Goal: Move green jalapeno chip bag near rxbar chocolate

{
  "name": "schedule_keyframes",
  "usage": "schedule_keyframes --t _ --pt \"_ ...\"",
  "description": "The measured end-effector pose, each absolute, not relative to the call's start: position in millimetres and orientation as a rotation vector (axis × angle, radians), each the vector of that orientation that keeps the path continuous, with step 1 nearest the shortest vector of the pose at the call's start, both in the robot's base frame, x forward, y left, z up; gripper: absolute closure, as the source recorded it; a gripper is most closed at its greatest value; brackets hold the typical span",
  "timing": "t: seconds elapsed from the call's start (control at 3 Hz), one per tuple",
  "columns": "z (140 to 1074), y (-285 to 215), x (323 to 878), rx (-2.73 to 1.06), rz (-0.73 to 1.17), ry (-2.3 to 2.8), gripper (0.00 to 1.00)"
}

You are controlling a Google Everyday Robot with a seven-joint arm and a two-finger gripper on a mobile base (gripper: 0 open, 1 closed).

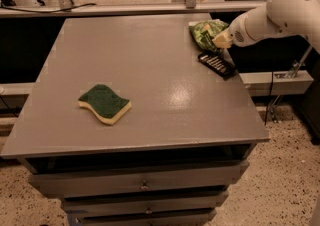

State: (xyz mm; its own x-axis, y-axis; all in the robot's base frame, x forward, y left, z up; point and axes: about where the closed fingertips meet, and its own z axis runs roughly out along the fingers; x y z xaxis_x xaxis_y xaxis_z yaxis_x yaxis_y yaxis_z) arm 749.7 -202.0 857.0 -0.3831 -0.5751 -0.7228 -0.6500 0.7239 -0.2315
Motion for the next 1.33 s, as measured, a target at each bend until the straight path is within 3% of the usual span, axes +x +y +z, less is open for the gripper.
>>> schedule_keyframes --t 0.67,1.0,1.33 --pt "866 -190 743 -0.959 0.131 2.048 0.13" --pt "872 -190 736 -0.954 0.128 2.033 0.00" --pt "887 -189 714 -0.916 0.155 1.954 0.00"
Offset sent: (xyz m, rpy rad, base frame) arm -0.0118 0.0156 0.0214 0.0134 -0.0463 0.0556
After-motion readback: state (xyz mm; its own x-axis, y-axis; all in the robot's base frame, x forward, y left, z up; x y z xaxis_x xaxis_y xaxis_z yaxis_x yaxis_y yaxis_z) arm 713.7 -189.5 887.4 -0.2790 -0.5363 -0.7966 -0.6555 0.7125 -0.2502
